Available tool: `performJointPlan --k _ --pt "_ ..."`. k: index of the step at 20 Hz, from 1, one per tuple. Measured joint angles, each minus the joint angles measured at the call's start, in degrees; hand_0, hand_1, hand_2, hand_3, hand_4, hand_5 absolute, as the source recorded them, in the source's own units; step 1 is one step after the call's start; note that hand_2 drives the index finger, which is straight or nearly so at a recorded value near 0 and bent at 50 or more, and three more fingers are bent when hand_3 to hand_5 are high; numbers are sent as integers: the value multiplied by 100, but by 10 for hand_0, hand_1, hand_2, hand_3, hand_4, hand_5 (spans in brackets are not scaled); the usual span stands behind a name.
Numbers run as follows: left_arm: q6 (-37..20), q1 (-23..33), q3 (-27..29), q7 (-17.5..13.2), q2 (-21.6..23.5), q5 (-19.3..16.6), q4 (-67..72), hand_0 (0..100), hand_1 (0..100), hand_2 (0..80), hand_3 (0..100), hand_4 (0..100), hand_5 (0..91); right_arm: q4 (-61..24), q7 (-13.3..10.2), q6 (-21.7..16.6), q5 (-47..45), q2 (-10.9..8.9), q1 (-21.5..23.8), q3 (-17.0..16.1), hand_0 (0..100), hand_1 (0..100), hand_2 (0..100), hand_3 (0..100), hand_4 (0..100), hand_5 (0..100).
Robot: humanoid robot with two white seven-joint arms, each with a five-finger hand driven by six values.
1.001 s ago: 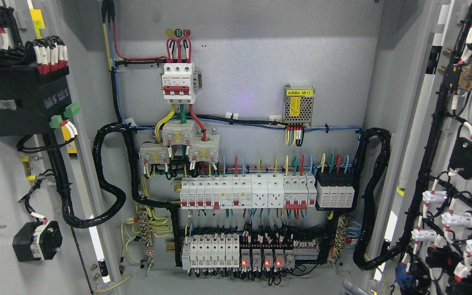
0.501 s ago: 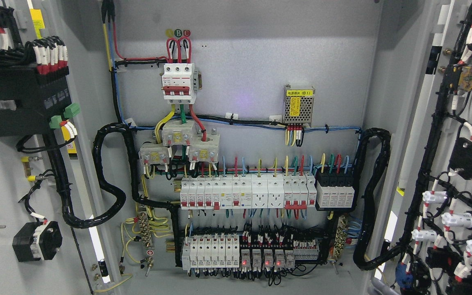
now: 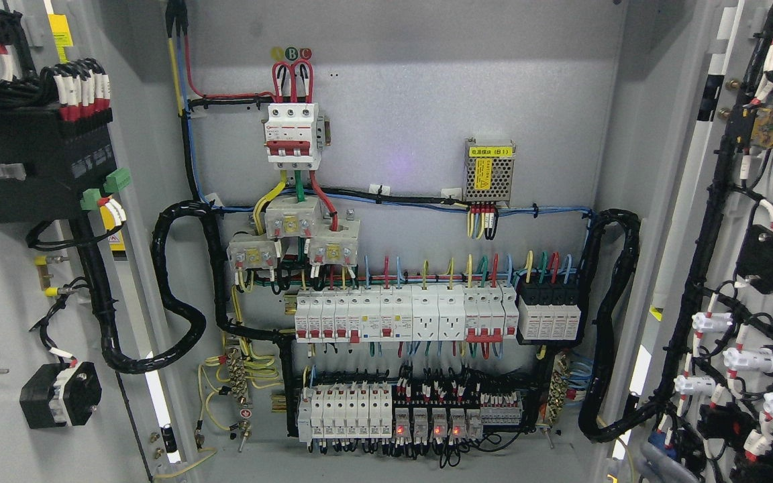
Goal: Open door with both hands
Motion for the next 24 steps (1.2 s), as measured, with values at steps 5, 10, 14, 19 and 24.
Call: performJointPlan --k 5,10,14,19,24 --pt "-140 -17 367 -280 7 320 -129 120 556 0 0 0 0 -9 -5 -149 -4 3 -1 -127 0 500 40 0 0 0" --pt "-160 -2 768 -346 5 721 -209 120 556 0 0 0 0 -16 -7 -182 -9 9 14 -251 0 500 40 0 0 0" --pt "-161 38 1090 -395 4 946 -252 120 556 0 0 0 0 -19 -14 -245 -10 23 35 -340 0 500 40 0 0 0" --pt "-163 111 1406 -544 -3 1167 -286 120 556 0 0 0 0 -22 -19 -254 -15 65 53 -475 0 500 40 0 0 0" --pt "-161 150 1678 -578 -7 1286 -290 120 556 0 0 0 0 -18 -21 -216 -57 130 61 -580 0 500 40 0 0 0"
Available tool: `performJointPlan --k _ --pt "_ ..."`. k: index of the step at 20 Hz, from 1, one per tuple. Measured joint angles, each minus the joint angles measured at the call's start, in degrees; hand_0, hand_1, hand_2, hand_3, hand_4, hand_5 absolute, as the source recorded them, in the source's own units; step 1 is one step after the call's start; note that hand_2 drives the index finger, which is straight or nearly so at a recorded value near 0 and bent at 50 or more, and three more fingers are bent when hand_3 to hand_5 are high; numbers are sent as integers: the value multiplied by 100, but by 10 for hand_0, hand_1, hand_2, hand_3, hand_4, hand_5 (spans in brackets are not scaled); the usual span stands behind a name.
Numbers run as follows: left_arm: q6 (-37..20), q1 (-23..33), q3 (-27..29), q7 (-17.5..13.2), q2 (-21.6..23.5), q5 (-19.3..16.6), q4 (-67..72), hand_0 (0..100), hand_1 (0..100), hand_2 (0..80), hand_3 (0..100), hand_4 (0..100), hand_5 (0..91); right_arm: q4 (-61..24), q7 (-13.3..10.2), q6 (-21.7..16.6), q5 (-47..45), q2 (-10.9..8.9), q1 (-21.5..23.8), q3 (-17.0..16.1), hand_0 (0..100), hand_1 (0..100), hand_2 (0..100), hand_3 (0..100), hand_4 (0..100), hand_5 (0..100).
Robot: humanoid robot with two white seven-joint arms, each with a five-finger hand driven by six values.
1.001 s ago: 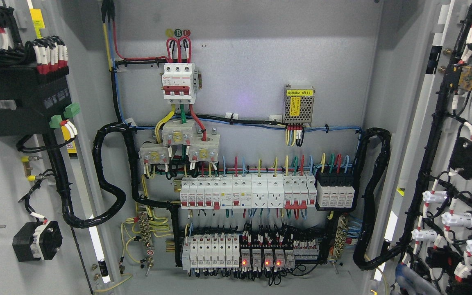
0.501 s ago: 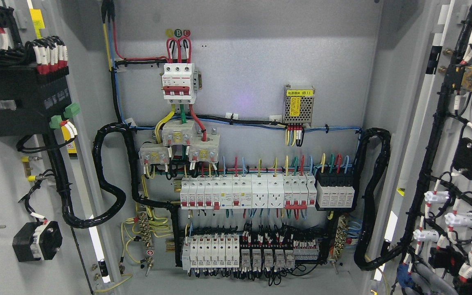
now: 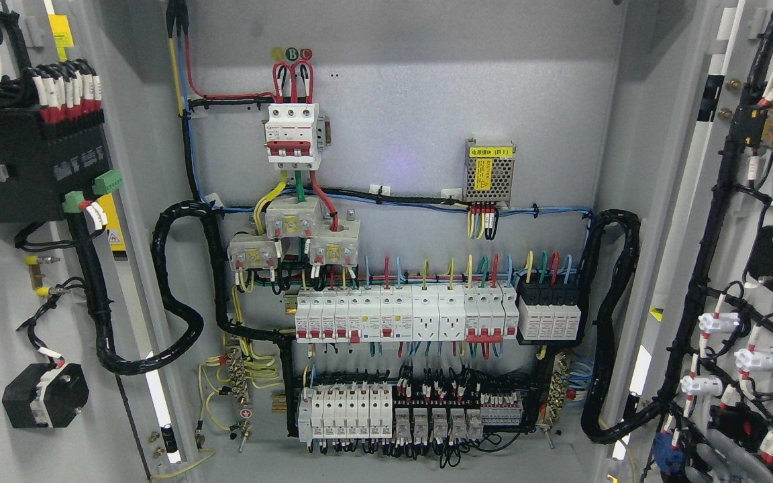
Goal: Open door with both hands
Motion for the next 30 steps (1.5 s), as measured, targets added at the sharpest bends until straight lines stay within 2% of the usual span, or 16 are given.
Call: performJointPlan --k 5,11,18,30 --pt "345 -13 220 -341 12 289 51 120 556 0 0 0 0 1 -27 7 -93 102 4 -85 0 500 40 0 0 0" --pt "694 -123 480 -508 110 605 224 120 556 0 0 0 0 8 24 12 -148 194 6 -153 0 500 40 0 0 0" --pt "946 -219 795 -561 367 1089 462 120 556 0 0 0 0 26 34 30 -169 322 4 -287 0 500 40 0 0 0" --pt "973 -379 1180 -579 801 1403 815 120 556 0 0 0 0 53 76 30 -178 486 109 -631 0 500 40 0 0 0"
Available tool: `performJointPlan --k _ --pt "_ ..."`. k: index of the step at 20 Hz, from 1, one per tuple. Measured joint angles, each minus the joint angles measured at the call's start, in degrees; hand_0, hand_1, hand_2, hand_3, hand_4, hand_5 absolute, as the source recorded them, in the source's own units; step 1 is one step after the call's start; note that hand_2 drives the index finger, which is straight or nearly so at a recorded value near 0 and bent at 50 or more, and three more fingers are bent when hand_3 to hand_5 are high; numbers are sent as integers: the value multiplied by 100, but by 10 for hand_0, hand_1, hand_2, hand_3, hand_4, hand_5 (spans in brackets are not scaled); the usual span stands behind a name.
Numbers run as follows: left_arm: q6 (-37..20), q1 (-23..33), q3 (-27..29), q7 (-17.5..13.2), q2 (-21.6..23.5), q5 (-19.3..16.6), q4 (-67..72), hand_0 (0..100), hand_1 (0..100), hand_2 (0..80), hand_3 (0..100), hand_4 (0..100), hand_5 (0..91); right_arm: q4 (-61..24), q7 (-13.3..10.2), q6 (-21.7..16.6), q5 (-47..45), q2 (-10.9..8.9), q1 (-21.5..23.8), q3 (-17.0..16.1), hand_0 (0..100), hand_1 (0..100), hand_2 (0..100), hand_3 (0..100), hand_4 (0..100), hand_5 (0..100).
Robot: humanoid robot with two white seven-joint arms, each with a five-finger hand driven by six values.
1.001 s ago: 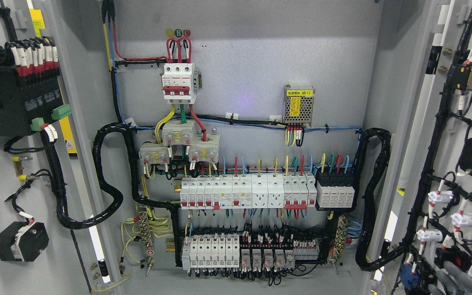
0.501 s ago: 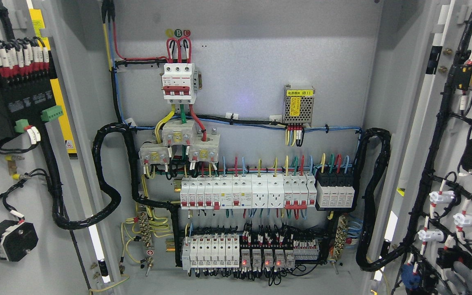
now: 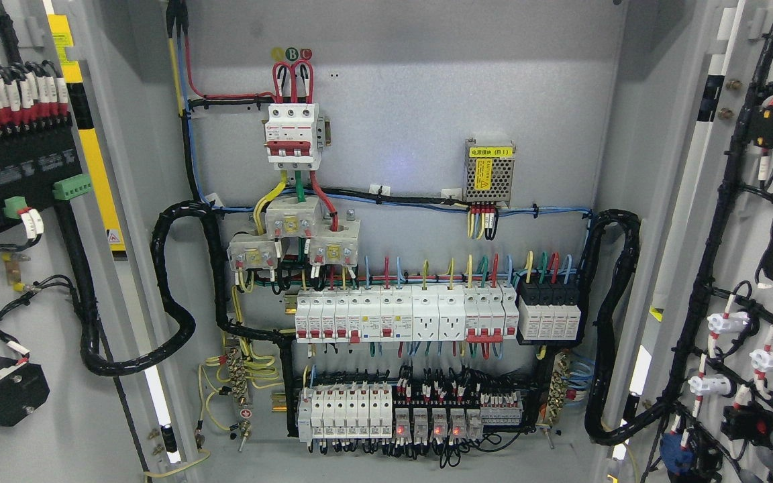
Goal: Open door with both hands
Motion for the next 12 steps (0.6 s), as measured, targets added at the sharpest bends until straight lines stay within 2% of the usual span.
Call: performJointPlan --k 12 --pt "88 -321 109 -8 478 147 520 120 556 0 0 0 0 22 -64 -8 -141 78 134 -268 0 500 40 0 0 0"
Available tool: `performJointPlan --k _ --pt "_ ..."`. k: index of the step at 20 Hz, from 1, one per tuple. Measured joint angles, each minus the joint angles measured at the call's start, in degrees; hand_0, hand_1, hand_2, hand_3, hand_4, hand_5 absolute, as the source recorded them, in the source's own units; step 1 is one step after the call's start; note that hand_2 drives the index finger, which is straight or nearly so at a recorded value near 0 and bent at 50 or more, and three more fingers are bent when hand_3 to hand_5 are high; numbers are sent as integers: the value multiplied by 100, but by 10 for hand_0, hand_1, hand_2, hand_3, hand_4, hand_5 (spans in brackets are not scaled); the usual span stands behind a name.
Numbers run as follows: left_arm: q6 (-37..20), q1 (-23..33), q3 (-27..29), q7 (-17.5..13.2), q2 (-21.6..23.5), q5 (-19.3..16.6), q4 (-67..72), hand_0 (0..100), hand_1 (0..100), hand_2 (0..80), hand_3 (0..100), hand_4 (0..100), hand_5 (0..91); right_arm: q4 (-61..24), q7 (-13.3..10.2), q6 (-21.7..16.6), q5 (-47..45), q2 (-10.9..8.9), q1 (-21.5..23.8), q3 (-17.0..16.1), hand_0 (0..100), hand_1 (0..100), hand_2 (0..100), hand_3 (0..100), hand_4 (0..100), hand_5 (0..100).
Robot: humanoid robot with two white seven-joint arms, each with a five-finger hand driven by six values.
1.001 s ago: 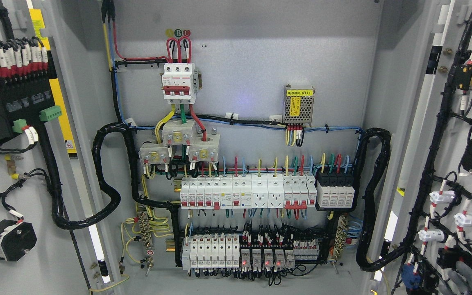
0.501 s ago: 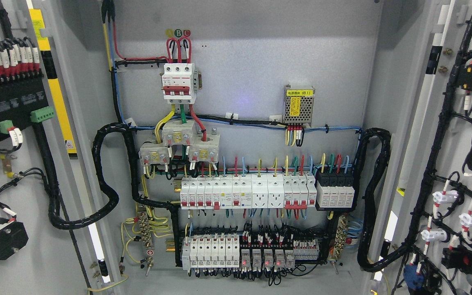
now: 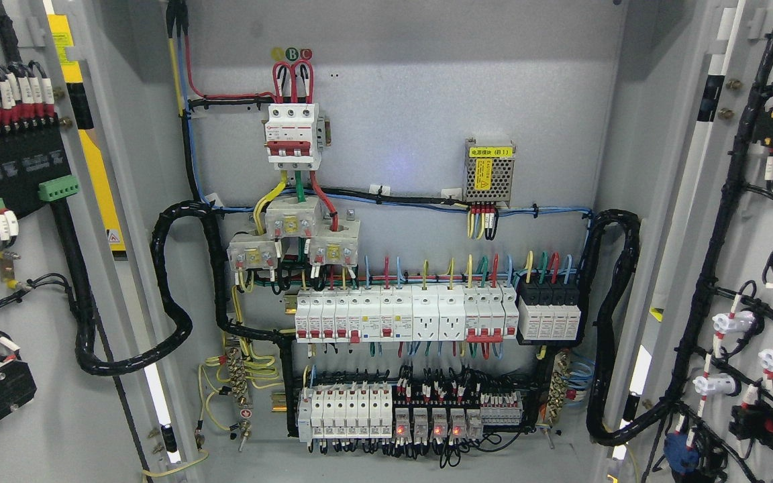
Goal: Open door with both hands
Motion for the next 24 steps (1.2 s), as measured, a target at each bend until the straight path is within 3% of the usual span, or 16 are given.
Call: performJointPlan --k 24 --pt "360 -786 -22 22 488 -2 1043 120 556 0 0 0 0 39 -26 3 -230 21 125 -241 0 500 40 0 0 0"
